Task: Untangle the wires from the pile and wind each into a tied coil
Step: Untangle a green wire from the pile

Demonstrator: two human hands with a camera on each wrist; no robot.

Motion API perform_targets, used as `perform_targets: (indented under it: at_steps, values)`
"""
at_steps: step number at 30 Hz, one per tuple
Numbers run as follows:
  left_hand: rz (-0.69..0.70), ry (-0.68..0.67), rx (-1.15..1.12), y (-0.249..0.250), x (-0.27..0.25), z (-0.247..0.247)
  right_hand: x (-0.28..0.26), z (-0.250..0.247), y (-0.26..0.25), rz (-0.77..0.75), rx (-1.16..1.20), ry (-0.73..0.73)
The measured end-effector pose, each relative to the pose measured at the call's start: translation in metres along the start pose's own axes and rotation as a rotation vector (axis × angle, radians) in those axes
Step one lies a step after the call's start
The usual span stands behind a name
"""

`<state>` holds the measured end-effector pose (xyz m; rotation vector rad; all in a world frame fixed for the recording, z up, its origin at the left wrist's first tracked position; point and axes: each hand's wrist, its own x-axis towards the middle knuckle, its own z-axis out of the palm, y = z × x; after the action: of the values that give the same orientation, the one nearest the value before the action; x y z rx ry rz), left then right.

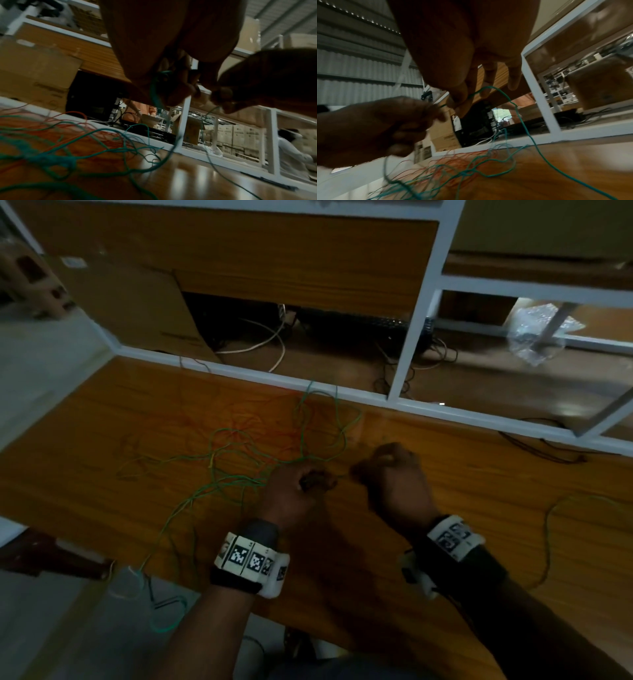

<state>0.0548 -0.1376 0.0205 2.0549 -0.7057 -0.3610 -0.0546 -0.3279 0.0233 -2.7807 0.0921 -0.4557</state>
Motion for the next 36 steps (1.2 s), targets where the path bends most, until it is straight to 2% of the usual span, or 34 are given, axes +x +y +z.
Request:
perform_targets:
  at_steps: [2, 4, 9, 11, 12, 14, 15, 18, 20, 23, 26, 28, 31, 33, 36]
  values:
    - [-0.037, 0.037, -0.072, -0.017, -0.004, -0.009, -0.002, -0.014, 0.028, 0.091, -0.050, 0.046]
    - [-0.075, -0.009, -0.107, -0.021, -0.009, -0.011, -0.007, -0.023, 0.043, 0.171, -0.093, 0.034]
    - [-0.049, 0.080, -0.053, -0.010, -0.005, -0.003, -0.013, -0.023, 0.039, 0.275, -0.108, -0.031]
    - [0.001, 0.076, 0.038, -0.001, -0.003, -0.002, -0.014, -0.022, 0.020, 0.230, -0.148, -0.174]
    - [0.053, 0.038, 0.086, 0.003, -0.003, 0.001, -0.013, -0.018, 0.008, 0.153, -0.160, -0.233]
    - [0.163, -0.045, 0.131, 0.012, -0.002, 0.008, -0.013, -0.004, -0.018, -0.040, -0.096, -0.266]
    - [0.179, -0.065, 0.122, 0.014, -0.001, 0.010, -0.012, 0.002, -0.024, -0.085, -0.021, -0.256]
    - [0.126, -0.038, 0.005, 0.008, -0.001, 0.009, 0.002, -0.003, -0.019, -0.045, 0.123, -0.266]
    - [0.139, -0.076, 0.032, 0.000, -0.006, 0.004, 0.007, -0.016, -0.013, -0.043, 0.160, -0.283]
    - [0.075, -0.141, 0.089, -0.016, -0.014, -0.004, 0.010, -0.038, 0.001, -0.022, 0.280, -0.147]
    - [-0.023, -0.044, 0.038, -0.035, -0.022, -0.017, 0.013, -0.064, 0.034, 0.117, 0.301, 0.088]
    - [-0.082, -0.026, 0.024, -0.039, -0.023, -0.022, 0.011, -0.070, 0.049, 0.166, 0.181, 0.130]
    - [-0.033, 0.011, 0.126, -0.038, -0.018, -0.021, 0.003, -0.055, 0.044, 0.227, -0.028, -0.138]
    - [0.082, -0.001, 0.242, -0.027, -0.014, -0.017, -0.001, -0.042, 0.027, 0.198, -0.205, -0.302]
    - [0.224, -0.076, 0.319, -0.012, -0.006, -0.009, 0.002, -0.022, -0.010, 0.046, -0.249, -0.354]
